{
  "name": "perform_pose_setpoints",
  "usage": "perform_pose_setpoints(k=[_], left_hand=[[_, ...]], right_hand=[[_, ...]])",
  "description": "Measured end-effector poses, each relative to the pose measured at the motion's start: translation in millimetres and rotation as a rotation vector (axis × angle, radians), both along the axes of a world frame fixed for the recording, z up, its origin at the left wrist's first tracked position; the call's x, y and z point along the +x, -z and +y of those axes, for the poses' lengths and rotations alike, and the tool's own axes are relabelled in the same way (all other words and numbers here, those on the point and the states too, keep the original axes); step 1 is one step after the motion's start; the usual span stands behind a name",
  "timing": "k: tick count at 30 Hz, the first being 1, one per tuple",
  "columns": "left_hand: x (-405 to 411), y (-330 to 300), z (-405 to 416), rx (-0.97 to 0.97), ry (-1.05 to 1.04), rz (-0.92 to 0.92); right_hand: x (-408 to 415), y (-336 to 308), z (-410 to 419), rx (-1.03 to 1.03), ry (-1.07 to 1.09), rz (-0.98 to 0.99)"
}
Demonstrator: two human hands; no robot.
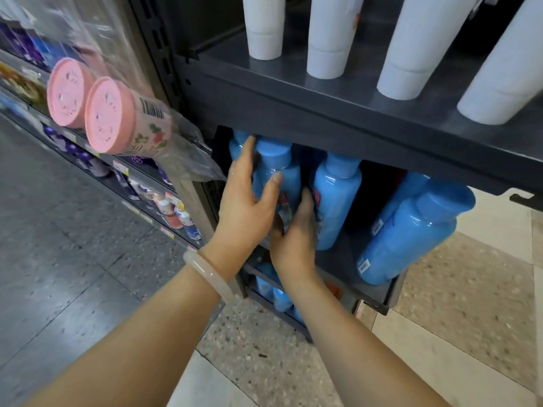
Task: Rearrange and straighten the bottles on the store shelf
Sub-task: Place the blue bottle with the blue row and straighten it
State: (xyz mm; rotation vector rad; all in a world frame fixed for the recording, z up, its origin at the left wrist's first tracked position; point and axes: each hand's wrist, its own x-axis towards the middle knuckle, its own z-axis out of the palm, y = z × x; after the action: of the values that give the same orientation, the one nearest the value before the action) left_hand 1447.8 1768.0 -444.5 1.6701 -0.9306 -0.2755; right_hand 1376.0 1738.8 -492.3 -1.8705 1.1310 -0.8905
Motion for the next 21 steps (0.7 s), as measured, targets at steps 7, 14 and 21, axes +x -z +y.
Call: perform_pose_setpoints(k=[7,14,21], left_hand=[[-17,61,7,-0.043,0.052,0.258],[-26,89,-5,0.097,0.009,0.3],[-30,96,-14,0.048,-0.04,0.285]], right_hand=[[-13,8,1,-0.025,-0.061,0.057],[-57,21,0,-0.076,-0.091,-0.051],[-69,42,12,-0.068,0.219,-0.147]])
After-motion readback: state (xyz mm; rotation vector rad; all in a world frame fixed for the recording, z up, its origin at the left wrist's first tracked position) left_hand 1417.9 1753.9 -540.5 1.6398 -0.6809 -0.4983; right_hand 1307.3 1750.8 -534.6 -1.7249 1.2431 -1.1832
